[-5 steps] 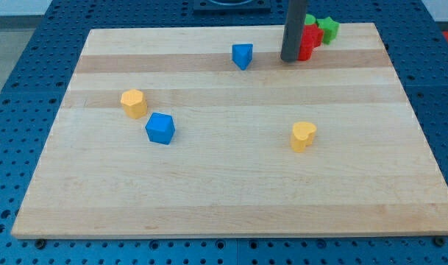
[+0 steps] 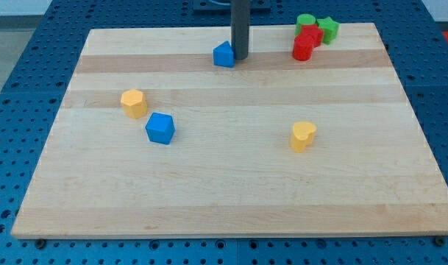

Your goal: Move the blue triangle to the bottom left of the board

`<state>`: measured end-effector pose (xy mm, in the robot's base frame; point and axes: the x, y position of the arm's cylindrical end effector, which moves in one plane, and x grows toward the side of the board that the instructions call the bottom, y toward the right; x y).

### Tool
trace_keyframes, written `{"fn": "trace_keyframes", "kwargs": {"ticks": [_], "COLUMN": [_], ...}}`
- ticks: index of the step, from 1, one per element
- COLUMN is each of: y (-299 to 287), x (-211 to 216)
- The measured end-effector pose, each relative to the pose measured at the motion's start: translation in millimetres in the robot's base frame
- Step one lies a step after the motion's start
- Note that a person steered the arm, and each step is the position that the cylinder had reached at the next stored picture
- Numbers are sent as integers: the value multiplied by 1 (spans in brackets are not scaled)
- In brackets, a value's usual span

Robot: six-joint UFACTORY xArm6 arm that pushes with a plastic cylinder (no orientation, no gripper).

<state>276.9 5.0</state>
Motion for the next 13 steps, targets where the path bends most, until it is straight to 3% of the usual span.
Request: {"fn": "trace_keyframes", "kwargs": {"ticks": [5, 11, 13], "y": [-117, -127, -170], "x": [1, 123, 178]}}
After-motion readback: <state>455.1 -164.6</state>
